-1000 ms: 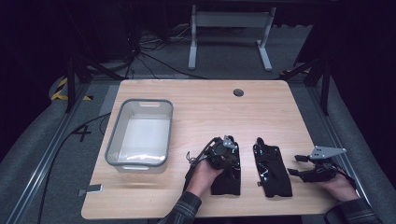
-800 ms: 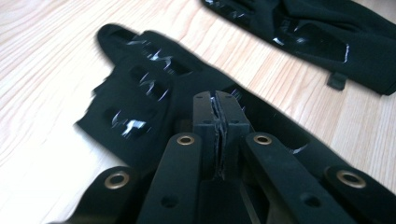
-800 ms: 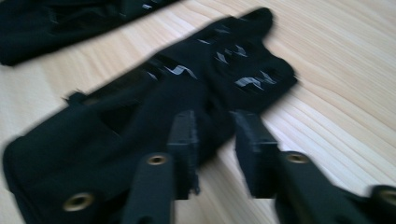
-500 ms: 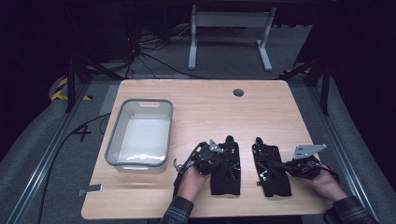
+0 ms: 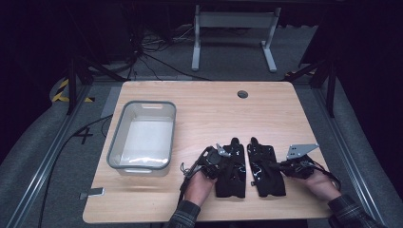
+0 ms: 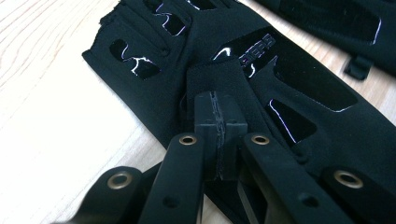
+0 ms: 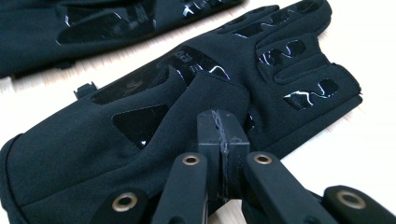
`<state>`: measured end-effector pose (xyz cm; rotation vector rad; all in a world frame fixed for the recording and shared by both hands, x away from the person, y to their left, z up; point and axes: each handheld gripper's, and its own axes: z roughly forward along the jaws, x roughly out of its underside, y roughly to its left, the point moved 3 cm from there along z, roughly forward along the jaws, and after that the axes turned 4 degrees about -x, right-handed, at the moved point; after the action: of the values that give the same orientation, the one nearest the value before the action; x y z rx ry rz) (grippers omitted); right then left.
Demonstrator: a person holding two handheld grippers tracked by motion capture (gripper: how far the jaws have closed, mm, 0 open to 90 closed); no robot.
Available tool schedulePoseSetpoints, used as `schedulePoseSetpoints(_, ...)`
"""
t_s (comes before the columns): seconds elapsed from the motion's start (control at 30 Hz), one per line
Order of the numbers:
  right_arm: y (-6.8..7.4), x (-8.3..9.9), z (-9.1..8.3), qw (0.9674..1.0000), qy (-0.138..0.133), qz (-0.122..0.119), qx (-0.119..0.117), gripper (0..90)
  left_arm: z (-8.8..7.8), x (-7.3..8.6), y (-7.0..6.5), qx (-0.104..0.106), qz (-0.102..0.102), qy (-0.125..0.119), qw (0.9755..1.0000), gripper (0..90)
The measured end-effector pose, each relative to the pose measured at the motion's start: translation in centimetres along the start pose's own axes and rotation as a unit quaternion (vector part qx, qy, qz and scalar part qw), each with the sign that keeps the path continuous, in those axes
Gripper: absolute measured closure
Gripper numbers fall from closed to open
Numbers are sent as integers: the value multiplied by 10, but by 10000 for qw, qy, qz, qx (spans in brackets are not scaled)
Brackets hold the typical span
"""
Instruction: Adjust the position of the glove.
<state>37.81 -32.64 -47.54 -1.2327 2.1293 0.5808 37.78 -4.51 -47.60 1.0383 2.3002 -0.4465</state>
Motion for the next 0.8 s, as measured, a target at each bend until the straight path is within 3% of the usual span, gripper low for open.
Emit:
schedulePoseSetpoints(0.37, 6, -8, 8, 9999, 39, -107, -31, 899, 5, -5, -6, 16, -29, -104, 9999, 880)
schedulePoseSetpoints(0.53, 6, -8, 5, 9999, 25, -140, 25, 896, -3, -5, -2, -20, -144, -249, 9996, 727)
schedulePoseSetpoints(0.63, 4, -8, 0, 9999, -45, -124, 75, 896, -13, -3, 4, -23, -361, -362, 9987, 665)
schedulePoseSetpoints(0.8, 3, -5, -8, 9998, -72, -122, 163, 896, -13, 4, 9, 33, -533, -286, 9982, 546)
